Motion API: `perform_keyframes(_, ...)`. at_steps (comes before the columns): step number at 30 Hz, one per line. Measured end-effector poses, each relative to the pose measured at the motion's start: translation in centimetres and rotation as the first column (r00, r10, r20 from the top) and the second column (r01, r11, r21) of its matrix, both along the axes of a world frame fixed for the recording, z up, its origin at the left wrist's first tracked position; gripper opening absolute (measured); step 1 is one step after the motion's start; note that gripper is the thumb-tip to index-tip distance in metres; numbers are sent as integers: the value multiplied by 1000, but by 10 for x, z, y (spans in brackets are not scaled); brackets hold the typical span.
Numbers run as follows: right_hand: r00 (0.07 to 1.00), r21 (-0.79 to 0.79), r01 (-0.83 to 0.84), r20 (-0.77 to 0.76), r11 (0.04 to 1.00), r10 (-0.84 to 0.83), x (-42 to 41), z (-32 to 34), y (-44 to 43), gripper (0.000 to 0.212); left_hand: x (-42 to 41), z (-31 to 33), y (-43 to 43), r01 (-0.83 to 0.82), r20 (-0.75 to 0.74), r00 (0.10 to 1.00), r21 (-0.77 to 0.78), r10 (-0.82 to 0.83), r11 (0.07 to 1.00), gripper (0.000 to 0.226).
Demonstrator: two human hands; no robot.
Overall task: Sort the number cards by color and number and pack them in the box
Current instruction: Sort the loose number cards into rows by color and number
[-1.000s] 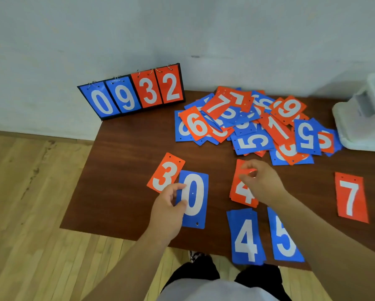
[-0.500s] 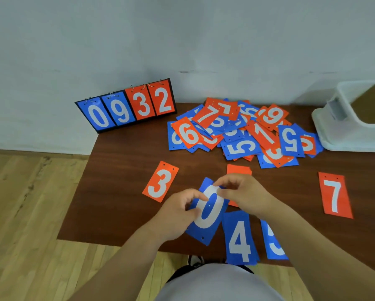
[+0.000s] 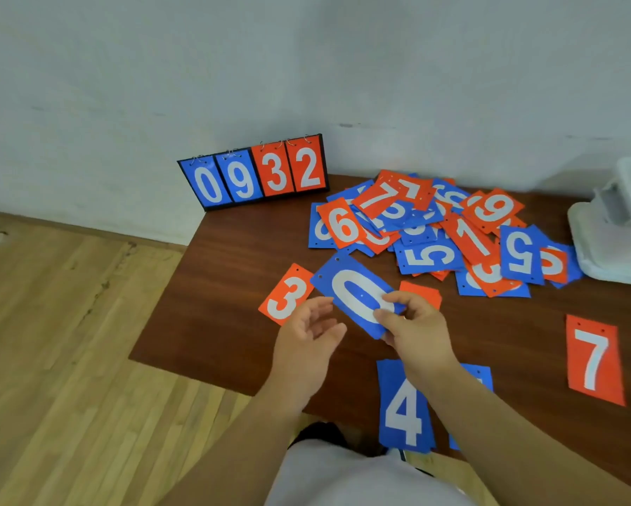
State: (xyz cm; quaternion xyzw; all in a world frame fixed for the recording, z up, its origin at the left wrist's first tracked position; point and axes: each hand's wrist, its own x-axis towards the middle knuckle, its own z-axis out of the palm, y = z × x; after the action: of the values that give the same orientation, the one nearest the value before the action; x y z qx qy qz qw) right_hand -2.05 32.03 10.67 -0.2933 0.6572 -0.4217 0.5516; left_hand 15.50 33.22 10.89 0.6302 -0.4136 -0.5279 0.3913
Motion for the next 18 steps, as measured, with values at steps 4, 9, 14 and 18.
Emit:
perform_keyframes(4, 993, 11, -91, -74, 996, 92, 13, -3, 8, 19, 5, -7, -7, -55, 42, 998, 63, 52, 997, 25)
perform_keyframes(9, 956, 33, -249, -152, 968, 251, 32, -2, -7, 10, 33, -12, -29, -111, 59, 992, 24, 110, 994, 31)
perform_keyframes(14, 891, 63, -365, -267, 929, 368, 91, -18, -30, 17, 106, -20, -55, -41, 201, 979, 12, 38, 999, 37)
perform_keyframes(18, 795, 158, -444, -383, 882, 469, 140, -35, -54, 17, 196, -32, -78, 2, 356, 933, 135, -50, 991, 34)
